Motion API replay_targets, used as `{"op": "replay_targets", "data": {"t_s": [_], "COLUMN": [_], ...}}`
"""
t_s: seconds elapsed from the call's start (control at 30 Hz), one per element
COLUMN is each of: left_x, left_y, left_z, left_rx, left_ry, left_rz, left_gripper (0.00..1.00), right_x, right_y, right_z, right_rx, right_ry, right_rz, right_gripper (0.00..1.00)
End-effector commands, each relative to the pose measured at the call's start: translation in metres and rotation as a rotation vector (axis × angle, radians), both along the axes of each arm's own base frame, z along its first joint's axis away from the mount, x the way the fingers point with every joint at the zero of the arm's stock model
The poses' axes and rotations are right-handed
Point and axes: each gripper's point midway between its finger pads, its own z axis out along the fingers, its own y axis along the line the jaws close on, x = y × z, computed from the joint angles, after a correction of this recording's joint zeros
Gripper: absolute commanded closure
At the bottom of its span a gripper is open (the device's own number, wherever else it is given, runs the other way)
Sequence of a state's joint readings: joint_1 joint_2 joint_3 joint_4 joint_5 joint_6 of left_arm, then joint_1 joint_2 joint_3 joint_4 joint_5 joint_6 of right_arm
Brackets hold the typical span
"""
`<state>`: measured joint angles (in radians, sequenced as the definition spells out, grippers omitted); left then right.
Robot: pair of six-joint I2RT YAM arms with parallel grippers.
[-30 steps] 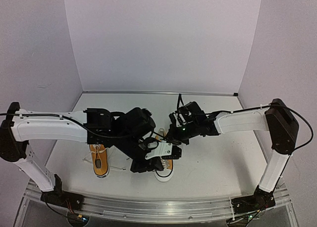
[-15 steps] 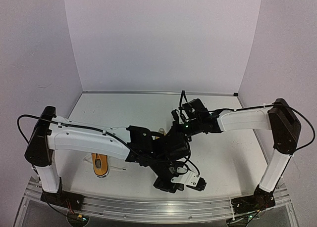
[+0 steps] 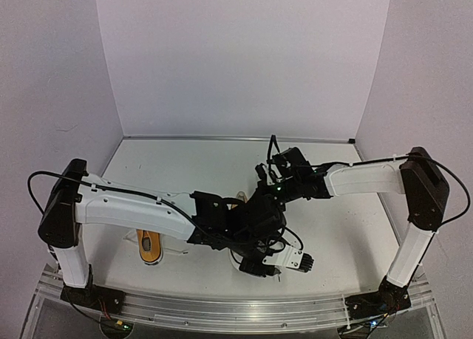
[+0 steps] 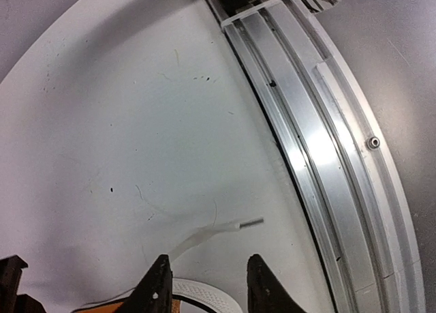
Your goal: Tie the shoes
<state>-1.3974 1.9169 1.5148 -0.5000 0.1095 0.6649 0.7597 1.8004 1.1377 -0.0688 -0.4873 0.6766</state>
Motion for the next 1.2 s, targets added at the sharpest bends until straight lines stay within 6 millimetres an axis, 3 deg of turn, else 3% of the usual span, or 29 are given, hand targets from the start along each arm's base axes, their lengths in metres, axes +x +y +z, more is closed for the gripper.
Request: {"op": "replay_targets", "data": {"t_s": [0.0, 0.13, 0.27, 0.4, 0.53, 0.6, 0.87, 1.0, 1.17], "left_x": [0.015, 0.02, 0.031, 0.063, 0.106, 0.128, 0.167, 0.177, 0.18], "left_y": [-0.001, 0.005, 0.015, 0.041, 0.085, 0.11, 0.18, 0.199, 0.207], "left_z": [0.04, 0.053, 0.075, 0.104, 0.12, 0.121, 0.087, 0.071, 0.066], "left_rx": [-0.138, -0.178, -0.255, -0.406, -0.565, -0.624, -0.732, -0.747, -0.745], "left_ry": [-0.005, 0.01, 0.053, 0.095, 0.145, 0.147, 0.243, 0.276, 0.291], "left_rz": [0.058, 0.077, 0.132, 0.29, 0.522, 0.653, 1.046, 1.157, 1.194], "left_gripper": [0.58, 0.5, 0.49, 0.49, 0.46, 0.45, 0.44, 0.44, 0.44], "right_x": [0.001, 0.002, 0.002, 0.0, -0.002, -0.005, -0.015, -0.021, -0.03], "right_y": [0.0, 0.0, 0.001, 0.007, 0.014, 0.019, 0.042, 0.052, 0.063], "right_z": [0.016, 0.015, 0.018, 0.022, 0.025, 0.026, 0.029, 0.028, 0.012], "right_rx": [0.027, 0.023, 0.03, 0.052, 0.062, 0.068, 0.083, 0.084, 0.06], "right_ry": [-0.042, -0.041, -0.044, -0.039, -0.038, -0.034, -0.017, -0.008, 0.022], "right_rz": [0.01, 0.009, 0.012, 0.021, 0.026, 0.033, 0.065, 0.079, 0.099], "right_gripper": [1.0, 1.0, 1.0, 1.0, 1.0, 1.0, 0.99, 0.95, 0.92]}}
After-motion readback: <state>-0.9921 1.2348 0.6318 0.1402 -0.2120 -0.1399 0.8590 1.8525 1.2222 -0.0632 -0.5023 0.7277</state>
